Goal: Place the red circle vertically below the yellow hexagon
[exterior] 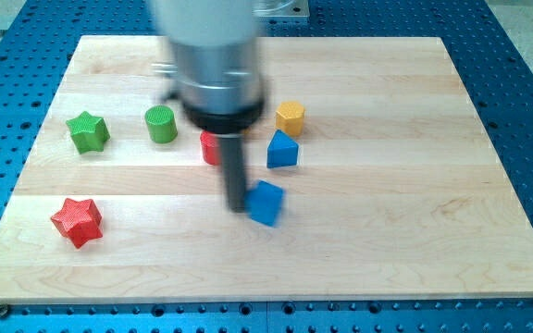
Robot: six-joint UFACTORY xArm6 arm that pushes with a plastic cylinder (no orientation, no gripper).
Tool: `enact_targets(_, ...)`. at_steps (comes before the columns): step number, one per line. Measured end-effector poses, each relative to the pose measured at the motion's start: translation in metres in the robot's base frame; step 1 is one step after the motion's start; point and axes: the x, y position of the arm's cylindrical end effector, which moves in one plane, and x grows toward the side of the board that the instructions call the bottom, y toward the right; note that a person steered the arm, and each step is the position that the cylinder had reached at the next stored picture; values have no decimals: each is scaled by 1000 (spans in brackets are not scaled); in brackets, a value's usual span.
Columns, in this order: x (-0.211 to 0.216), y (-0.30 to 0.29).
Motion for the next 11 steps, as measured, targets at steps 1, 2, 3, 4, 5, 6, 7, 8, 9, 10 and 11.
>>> enact_targets(1,7,111)
enact_targets(2,5,83)
enact_targets(3,5,-1)
enact_targets(4,-18,-68)
enact_targets(5,-46,-106)
enact_targets(6,-77,-144)
enact_targets(7,-92,-75)
enact_targets(8,-80,33)
enact_targets(9,-54,42)
enact_targets(10,-50,64)
enact_targets(11,-93,71)
